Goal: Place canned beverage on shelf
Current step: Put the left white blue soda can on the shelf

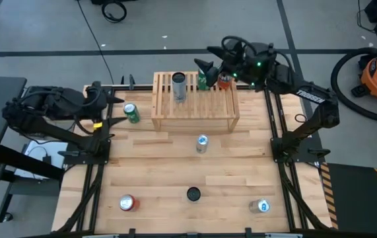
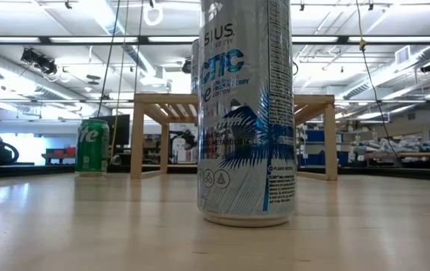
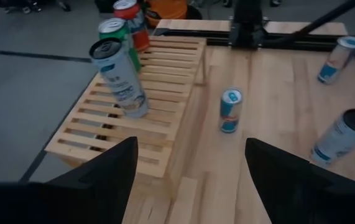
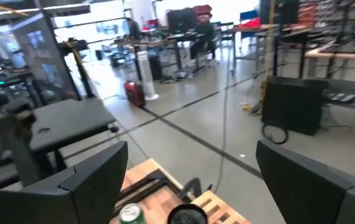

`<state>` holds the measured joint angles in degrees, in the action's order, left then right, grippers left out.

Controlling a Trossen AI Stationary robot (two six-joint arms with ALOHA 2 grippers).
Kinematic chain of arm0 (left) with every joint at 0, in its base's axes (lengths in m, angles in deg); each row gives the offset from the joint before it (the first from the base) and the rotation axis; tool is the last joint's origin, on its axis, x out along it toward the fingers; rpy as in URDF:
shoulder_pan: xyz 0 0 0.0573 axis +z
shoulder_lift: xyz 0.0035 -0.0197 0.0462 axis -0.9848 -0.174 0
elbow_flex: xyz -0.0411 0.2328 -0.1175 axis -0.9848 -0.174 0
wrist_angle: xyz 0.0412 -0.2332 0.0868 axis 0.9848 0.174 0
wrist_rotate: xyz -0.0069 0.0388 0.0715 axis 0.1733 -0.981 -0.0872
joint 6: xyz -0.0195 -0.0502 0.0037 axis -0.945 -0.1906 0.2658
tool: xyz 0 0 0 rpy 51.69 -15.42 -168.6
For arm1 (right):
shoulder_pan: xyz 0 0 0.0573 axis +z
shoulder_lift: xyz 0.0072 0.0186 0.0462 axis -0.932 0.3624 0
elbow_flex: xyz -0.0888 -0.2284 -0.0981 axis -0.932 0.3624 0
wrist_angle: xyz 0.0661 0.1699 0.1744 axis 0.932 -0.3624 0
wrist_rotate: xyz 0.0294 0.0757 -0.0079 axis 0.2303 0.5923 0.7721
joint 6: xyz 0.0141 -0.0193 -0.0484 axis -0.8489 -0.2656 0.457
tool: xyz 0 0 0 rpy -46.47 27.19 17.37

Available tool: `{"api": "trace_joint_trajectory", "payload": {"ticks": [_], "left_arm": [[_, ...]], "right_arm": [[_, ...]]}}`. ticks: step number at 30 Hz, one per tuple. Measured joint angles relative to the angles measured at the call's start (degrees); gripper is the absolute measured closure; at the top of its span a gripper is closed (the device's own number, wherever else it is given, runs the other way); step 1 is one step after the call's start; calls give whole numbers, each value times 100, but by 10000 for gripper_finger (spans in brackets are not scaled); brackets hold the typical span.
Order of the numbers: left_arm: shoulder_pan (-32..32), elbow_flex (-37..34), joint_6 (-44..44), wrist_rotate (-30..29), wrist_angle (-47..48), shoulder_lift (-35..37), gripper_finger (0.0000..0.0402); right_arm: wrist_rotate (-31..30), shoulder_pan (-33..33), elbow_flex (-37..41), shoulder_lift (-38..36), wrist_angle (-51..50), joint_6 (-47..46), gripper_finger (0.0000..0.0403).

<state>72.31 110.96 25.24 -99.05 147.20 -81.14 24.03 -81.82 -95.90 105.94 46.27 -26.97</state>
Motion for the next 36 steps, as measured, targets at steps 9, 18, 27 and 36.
{"api": "trace_joint_trajectory", "payload": {"ticks": [9, 18, 27, 36], "left_arm": [[608, -94, -52, -16, 165, -2, 102], [1010, -149, -103, -14, 336, -92, 102], [1195, -149, -196, -5, 335, -112, 102], [1212, -149, -194, -5, 332, -116, 102]], "right_arm": [[923, -392, 4, 525, -179, 64, 39], [929, -510, -561, 1261, -772, 298, 39], [929, -650, -588, 1790, -926, 369, 39], [959, -655, -588, 1981, -941, 393, 39]]}}
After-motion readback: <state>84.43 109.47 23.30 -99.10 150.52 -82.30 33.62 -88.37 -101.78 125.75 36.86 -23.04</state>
